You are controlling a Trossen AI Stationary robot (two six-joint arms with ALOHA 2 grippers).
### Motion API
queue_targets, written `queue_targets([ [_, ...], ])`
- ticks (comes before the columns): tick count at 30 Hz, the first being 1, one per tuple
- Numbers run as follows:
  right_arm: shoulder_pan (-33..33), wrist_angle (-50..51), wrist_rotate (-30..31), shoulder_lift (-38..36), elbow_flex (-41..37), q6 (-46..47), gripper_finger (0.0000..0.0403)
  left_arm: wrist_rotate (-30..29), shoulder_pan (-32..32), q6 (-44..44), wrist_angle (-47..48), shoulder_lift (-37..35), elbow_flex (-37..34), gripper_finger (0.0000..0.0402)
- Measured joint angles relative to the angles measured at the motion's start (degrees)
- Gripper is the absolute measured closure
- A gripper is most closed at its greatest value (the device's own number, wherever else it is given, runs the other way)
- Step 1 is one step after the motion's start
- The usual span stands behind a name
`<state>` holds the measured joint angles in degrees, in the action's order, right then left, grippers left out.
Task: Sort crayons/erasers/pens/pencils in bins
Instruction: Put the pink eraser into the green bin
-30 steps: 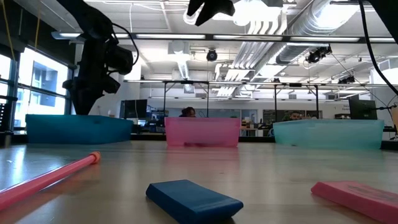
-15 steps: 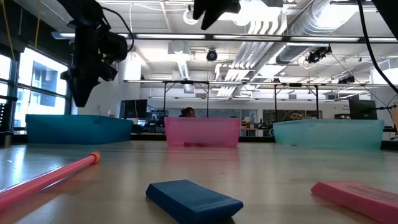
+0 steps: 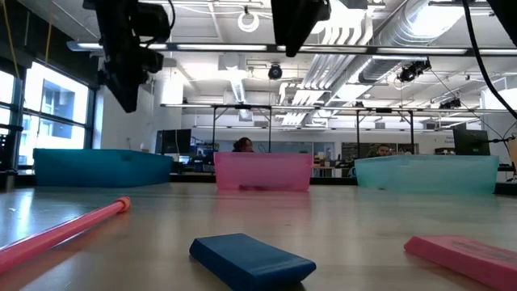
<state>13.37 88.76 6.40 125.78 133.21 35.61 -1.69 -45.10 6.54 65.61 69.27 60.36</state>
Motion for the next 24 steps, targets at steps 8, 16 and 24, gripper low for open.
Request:
queue_targets([
  [8,5.1,0.1,-1.0,0.8,0.0,9.9,0.0236,0.0,10.3,2.8,-4.5,0.0,0.1,0.0312],
  [16,10.3,1.1,-1.2,0.9,0.0,18.3,0.0236,-1.8,16.6,4.4,-4.9,0.0,0.1,0.0312],
  [24,16.4,1.3,-2.1,0.9,0.0,31.3,0.0236,-0.2,19.5,10.0,-2.0,0.0,0.1,0.0312],
])
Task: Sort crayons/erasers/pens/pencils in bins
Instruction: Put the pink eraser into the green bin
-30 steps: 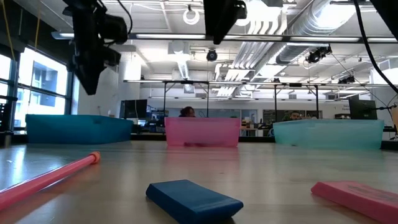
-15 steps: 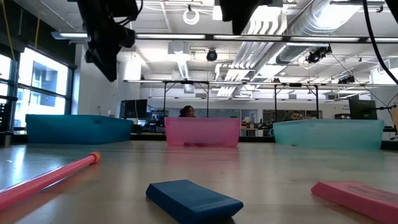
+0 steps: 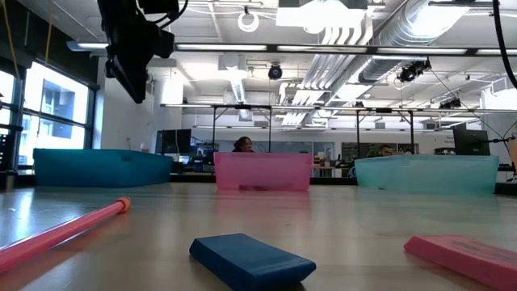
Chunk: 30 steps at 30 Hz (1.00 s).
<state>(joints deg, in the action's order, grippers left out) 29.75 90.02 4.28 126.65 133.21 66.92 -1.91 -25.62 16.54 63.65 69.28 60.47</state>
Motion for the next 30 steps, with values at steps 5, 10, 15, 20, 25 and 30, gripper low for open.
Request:
queue_targets([
  [5,3.2,-0.3,2.2,0.0,0.0,7.4,0.0236,0.0,1.8,1.3,0.0,0.0,0.0,0.0312],
  [10,5.6,-0.4,4.7,0.0,0.0,15.0,0.0232,0.0,3.9,3.3,0.0,0.0,0.0,0.0312],
  [15,6.5,-0.6,6.2,0.8,0.0,25.1,0.0215,0.0,7.1,4.4,0.0,0.0,0.0,0.0312],
  [20,6.2,-3.9,5.1,3.6,-0.1,30.8,0.0214,0.0,10.5,3.6,0.3,-0.3,0.0,0.0312],
  [25,5.5,-7.0,1.8,7.2,-0.1,32.2,0.0214,0.1,12.9,2.8,2.3,-2.2,0.0,0.0312],
  [30,5.4,-7.7,-1.3,10.9,-0.1,31.8,0.0214,0.1,14.3,2.8,3.1,-5.3,0.0,0.0312],
])
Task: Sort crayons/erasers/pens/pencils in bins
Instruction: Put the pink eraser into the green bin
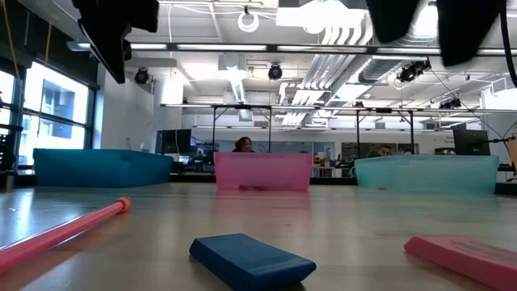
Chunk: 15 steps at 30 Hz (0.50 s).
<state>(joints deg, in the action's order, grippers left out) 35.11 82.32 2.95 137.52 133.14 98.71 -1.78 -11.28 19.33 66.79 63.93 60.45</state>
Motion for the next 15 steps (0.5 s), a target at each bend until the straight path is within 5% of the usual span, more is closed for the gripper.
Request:
queue_targets([
  [15,0.3,-3.7,-3.4,6.8,0.0,0.3,0.0214,-0.1,0.6,0.0,-0.1,-4.9,0.0,0.0312],
])
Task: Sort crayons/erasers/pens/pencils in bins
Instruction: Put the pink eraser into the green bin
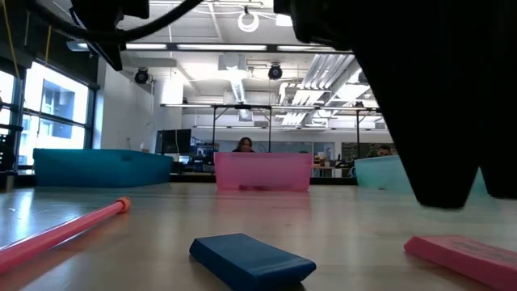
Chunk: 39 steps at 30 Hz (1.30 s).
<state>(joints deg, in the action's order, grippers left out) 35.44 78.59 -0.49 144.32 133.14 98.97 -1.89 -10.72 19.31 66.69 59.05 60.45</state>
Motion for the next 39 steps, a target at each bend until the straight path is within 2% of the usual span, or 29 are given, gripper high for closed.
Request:
queue_targets([
  [10,-0.2,-0.1,0.0,2.3,0.0,0.1,0.0214,0.0,0.0,0.0,0.0,0.0,0.0,0.0312],
  [15,-0.3,-0.4,-2.6,3.5,0.2,0.2,0.0216,0.0,0.0,0.0,0.0,0.0,0.0,0.0312],
  [25,-0.4,-1.5,-3.3,3.8,0.3,0.2,0.0266,0.0,0.0,0.0,-0.1,0.0,0.0,0.0312],
  [34,-0.4,-2.9,-3.7,3.9,0.1,2.6,0.0271,0.0,0.0,0.0,-0.1,0.0,0.0,0.0312],
  [39,-0.2,-3.2,-3.7,3.9,0.1,2.7,0.0292,0.0,0.0,0.0,0.0,0.0,0.0,0.0312],
])
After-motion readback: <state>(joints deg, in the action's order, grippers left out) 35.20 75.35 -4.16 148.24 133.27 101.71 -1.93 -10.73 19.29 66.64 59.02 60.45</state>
